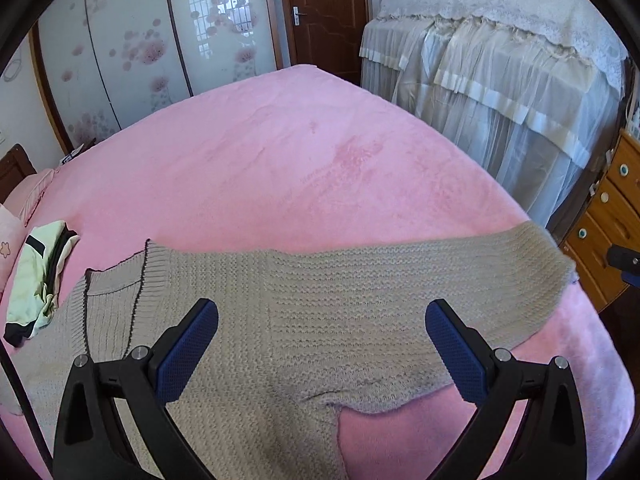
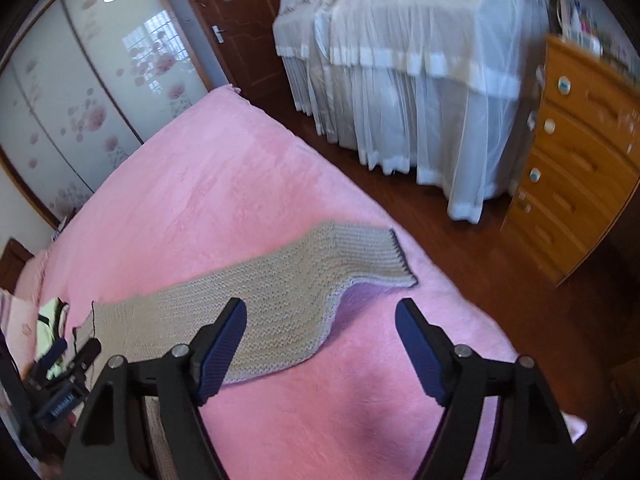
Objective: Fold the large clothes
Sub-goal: 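Grasp the cuff of the sleeve nearest the right tool with the right tool, then lift the held sleeve and fold it across the cardigan front with the right tool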
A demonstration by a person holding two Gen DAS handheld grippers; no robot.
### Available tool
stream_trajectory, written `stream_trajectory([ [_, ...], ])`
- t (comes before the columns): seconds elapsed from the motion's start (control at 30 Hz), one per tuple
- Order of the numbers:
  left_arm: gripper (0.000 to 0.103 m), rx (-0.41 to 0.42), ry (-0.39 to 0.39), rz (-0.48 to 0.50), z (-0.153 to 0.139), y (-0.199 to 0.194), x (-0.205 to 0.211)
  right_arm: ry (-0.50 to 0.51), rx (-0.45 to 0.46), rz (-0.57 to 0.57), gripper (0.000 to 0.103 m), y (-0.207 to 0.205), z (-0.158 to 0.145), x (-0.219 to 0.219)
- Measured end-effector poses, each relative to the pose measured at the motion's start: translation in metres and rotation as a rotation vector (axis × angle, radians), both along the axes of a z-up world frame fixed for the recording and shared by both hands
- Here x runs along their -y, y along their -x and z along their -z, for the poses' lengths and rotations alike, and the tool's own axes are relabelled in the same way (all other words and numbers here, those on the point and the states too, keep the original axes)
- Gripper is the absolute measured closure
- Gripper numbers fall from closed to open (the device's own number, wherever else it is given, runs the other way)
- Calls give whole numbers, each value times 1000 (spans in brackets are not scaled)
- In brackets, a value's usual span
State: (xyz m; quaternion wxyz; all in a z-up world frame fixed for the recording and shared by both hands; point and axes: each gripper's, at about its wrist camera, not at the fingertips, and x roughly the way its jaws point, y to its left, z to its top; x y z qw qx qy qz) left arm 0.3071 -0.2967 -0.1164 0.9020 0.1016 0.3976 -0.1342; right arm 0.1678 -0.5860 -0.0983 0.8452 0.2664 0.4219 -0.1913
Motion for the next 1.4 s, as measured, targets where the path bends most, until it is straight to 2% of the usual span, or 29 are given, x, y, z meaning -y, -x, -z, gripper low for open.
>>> stream_trajectory([
  [0.17, 0, -12, -28, 3, 22, -6, 13, -132, -54, 44, 42, -31, 48, 12],
  [0.23, 0, -15, -36, 7, 25, -6, 16, -147, -71, 62, 50, -42, 60, 15],
  [0.33, 0, -13, -50, 26, 27, -1, 16, -133, -127, 97, 73, -57, 79, 19],
  [0.37, 0, -13, -50, 33, 27, 1, 13, -135, -134, 101, 90, -61, 84, 20],
  [0.4, 0, -13, -50, 36, 26, 3, 10, -134, -135, 111, 92, -64, 87, 19],
  [0.5, 0, -28, -47, 32, 22, 8, -10, 6, -85, 89, 94, -62, 62, -4],
  [0.63, 0, -34, -30, 4, 11, 19, -60, 136, 62, -80, 94, -59, 2, -73],
  [0.73, 0, -27, -19, -47, 0, 26, -111, 135, 172, -230, 94, -57, -38, -138],
  [0.83, 0, -19, 13, -117, -11, 33, -169, 118, 220, -371, 94, -69, -56, -211],
  [0.9, 0, -13, 29, -163, -15, 36, -205, 108, 216, -450, 94, -79, -52, -255],
  [1.0, 0, -28, 29, -226, -11, 38, -255, 143, 143, -535, 91, -95, -22, -318],
  [1.03, 0, -42, 31, -238, -8, 38, -268, 168, 97, -566, 90, -101, -4, -340],
  [1.1, 0, -70, 32, -253, 1, 40, -291, 210, -6, -618, 73, -107, 32, -374],
  [1.17, 0, -94, 33, -250, 8, 40, -304, 246, -89, -658, 67, -110, 60, -400],
  [1.27, 0, -116, 38, -222, 16, 43, -308, 237, -120, -686, 67, -94, 74, -409],
  [1.37, 0, -132, 59, -178, 22, 46, -298, 148, -85, -685, 64, -71, 59, -394],
  [1.4, 0, -140, 70, -163, 24, 42, -287, 130, -70, -676, 60, -60, 55, -389],
])
